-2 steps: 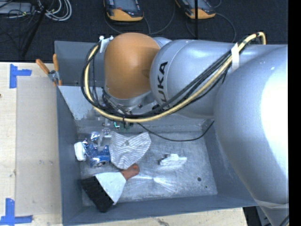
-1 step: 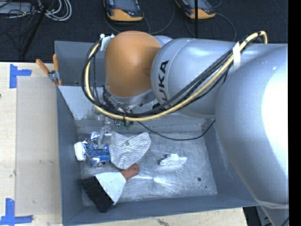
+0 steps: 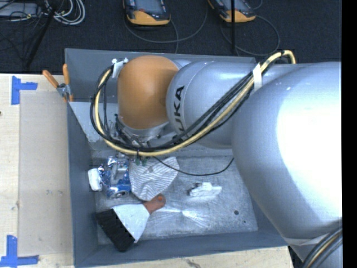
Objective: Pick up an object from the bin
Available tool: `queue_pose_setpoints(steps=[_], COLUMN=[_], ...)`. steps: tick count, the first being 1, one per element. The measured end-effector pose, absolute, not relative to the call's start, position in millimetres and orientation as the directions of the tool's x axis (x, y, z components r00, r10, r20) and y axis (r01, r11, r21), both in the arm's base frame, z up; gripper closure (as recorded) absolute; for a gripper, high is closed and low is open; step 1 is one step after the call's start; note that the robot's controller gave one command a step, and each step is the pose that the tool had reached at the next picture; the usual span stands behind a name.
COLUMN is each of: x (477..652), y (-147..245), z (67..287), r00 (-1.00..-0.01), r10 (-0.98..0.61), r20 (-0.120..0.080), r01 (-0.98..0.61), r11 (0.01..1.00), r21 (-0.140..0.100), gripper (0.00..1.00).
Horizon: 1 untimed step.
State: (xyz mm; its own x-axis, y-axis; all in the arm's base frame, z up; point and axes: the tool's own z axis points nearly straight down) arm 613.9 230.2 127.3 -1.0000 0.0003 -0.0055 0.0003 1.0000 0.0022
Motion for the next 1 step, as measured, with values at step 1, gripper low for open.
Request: queue_pose_setpoints(steps=[1], x=[583.6], y=[218.7], z=[78.2], r00=[-0.997], r10=[0.083], r20=[0.001], r01=[0.083], r11=[0.997], r21=[-0.001], gripper=[1.0])
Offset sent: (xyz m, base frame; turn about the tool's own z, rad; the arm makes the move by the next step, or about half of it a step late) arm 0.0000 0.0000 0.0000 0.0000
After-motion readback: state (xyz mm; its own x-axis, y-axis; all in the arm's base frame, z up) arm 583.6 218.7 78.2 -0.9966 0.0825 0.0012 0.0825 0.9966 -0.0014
